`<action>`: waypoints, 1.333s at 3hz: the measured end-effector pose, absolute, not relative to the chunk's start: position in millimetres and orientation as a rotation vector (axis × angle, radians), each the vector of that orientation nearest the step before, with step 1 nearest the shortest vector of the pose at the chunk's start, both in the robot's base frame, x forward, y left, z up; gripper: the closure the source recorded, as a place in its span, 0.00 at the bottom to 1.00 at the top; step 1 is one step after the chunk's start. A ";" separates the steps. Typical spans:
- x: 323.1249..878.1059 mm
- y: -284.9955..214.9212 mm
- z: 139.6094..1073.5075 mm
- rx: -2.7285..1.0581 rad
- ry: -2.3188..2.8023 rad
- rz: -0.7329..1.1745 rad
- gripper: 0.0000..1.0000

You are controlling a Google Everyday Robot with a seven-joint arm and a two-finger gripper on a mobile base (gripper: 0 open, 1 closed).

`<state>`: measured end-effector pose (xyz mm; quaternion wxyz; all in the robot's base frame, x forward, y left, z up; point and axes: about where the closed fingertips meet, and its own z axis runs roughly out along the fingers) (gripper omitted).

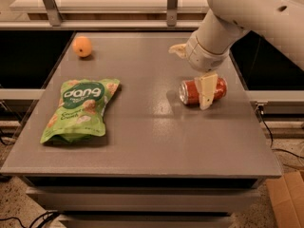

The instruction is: Move coke can near green rice chip bag

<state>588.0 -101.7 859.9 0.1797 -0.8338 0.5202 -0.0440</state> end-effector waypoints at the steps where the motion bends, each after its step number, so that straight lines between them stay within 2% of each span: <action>1: 596.7 -109.7 854.9 -2.362 1.486 -0.141 0.18; 4: 599.6 -121.9 862.0 -2.407 1.443 -0.139 0.87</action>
Offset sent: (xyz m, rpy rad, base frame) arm 0.0184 -0.0264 -0.0059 -0.0412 -0.0068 -0.0168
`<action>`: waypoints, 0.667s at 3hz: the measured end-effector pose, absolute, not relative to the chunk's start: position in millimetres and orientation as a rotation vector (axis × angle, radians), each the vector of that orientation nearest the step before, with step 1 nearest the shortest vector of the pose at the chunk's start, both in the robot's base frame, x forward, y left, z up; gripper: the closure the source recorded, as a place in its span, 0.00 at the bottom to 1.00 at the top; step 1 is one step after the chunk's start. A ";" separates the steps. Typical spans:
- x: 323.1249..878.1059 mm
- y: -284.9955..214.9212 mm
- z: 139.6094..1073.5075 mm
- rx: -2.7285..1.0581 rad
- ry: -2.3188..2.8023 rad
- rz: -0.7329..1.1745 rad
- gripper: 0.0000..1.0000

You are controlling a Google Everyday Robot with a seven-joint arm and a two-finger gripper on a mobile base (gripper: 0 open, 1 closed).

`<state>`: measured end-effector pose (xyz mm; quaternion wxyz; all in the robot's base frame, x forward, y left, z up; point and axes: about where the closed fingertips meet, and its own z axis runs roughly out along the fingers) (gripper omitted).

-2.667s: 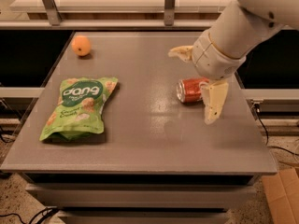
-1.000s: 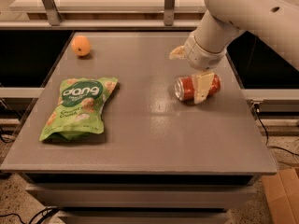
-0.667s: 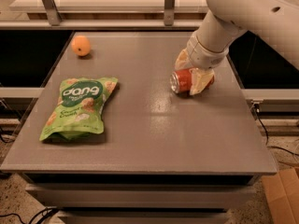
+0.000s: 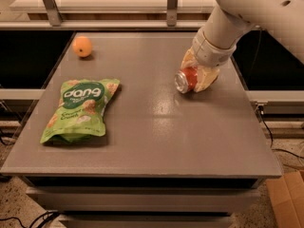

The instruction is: Move coke can near green rice chip bag

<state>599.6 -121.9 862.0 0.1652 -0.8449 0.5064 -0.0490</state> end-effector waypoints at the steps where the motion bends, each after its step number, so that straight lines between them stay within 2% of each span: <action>1: 586.6 -111.3 872.4 -2.455 1.343 -0.091 1.00; 2: 557.0 -91.0 885.5 -2.523 1.167 -0.034 1.00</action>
Offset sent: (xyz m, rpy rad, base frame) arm -0.0862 0.0576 0.0433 0.0649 0.0236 0.4271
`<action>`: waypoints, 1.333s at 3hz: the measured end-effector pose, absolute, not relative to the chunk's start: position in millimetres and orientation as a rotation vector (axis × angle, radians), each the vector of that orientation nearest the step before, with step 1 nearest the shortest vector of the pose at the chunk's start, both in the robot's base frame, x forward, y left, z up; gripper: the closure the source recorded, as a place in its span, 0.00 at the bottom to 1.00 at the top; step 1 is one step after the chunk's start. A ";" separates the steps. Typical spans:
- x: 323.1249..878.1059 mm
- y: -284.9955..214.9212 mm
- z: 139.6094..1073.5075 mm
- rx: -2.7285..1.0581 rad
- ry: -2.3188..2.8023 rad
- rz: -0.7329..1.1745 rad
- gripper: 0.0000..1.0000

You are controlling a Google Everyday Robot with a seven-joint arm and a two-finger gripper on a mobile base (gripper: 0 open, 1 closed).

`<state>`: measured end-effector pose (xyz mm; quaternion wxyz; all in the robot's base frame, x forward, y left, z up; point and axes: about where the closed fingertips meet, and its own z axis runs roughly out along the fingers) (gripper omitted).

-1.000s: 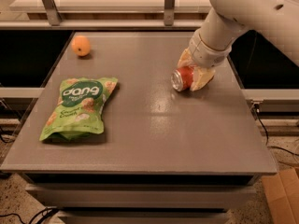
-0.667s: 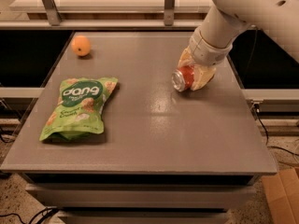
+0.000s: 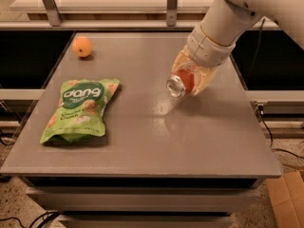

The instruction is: Move coke can near green rice chip bag

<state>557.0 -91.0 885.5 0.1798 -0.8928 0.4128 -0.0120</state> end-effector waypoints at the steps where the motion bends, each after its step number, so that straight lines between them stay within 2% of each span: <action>1: 520.1 -66.6 894.7 -2.588 0.956 0.020 1.00; 2: 477.8 -37.1 894.9 -2.652 0.746 0.080 1.00; 3: 478.0 -37.3 895.0 -2.651 0.748 0.079 1.00; 4: 485.2 -12.2 897.7 -2.697 0.654 0.056 1.00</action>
Offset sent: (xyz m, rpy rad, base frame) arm -0.1370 0.0856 0.0059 0.0449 0.0487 0.5195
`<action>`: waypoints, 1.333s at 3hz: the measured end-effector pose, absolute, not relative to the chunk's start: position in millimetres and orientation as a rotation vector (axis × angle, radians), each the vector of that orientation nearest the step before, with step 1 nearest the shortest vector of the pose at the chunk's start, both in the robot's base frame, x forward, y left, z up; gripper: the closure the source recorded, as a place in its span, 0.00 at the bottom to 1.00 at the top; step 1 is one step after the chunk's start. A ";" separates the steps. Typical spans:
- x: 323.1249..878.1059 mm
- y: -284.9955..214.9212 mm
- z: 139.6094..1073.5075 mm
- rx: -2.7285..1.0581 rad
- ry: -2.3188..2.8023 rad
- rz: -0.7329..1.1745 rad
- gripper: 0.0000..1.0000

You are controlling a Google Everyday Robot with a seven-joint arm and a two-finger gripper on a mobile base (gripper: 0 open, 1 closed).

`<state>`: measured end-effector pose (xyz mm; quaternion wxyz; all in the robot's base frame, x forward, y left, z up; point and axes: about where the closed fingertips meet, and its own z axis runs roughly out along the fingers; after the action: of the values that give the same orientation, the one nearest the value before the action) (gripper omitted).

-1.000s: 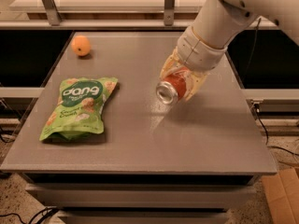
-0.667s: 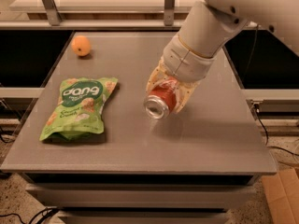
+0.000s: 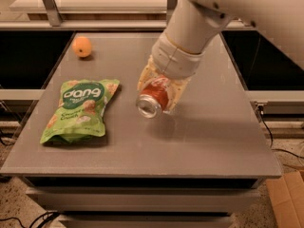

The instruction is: Move coke can near green rice chip bag

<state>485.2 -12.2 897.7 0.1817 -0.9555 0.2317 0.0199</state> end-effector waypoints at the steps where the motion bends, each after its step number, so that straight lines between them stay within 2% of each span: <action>1: 497.6 23.4 901.8 -2.764 0.511 0.034 1.00; 3: 512.0 89.9 900.3 -2.843 0.260 0.031 1.00; 4: 513.2 110.3 890.2 -2.862 0.209 0.056 0.82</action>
Offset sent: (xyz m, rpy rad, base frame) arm 0.0335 0.1107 0.0089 -0.1077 -0.0588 0.3227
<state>513.2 110.3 890.2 0.1352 -0.9880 0.0722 0.0193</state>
